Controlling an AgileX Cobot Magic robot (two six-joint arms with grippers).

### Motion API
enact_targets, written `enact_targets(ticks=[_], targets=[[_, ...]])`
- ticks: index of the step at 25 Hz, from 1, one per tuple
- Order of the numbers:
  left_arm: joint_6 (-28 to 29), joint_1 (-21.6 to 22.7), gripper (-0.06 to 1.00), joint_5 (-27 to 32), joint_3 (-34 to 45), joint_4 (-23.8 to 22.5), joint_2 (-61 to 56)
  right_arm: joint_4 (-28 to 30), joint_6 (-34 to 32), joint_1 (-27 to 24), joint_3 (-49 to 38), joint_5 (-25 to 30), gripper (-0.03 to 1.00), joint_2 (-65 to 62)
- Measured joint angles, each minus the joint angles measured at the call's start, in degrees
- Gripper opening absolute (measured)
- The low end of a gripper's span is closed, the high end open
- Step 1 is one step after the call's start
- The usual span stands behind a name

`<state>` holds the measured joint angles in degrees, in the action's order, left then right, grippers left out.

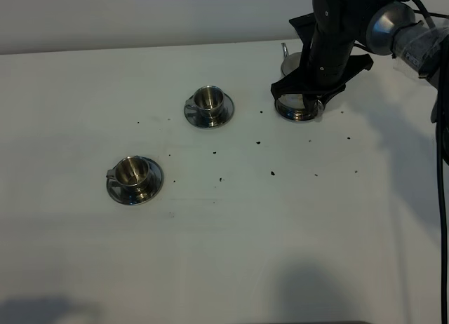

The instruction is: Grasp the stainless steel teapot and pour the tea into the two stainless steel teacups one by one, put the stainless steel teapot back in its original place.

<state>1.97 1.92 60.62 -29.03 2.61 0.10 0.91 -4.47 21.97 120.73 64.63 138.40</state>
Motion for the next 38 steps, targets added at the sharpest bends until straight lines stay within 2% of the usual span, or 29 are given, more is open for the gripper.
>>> enact_targets(ticks=[16,20,24,32,38], targets=[[-0.1,0.0,0.45,0.0,0.0,0.0,0.0,0.6,2.3,0.0,4.2,3.2,0.18,-0.1],[-0.1,0.0,0.45,0.0,0.0,0.0,0.0,1.2,8.6,1.0,6.7,4.3,0.18,-0.1],[-0.1,0.0,0.45,0.0,0.0,0.0,0.0,2.3,14.7,4.2,10.1,4.4,0.18,-0.1],[-0.1,0.0,0.45,0.0,0.0,0.0,0.0,11.6,27.4,10.2,11.4,5.8,0.18,-0.1],[-0.1,0.0,0.45,0.0,0.0,0.0,0.0,17.3,33.1,12.8,11.4,5.8,0.18,0.1]])
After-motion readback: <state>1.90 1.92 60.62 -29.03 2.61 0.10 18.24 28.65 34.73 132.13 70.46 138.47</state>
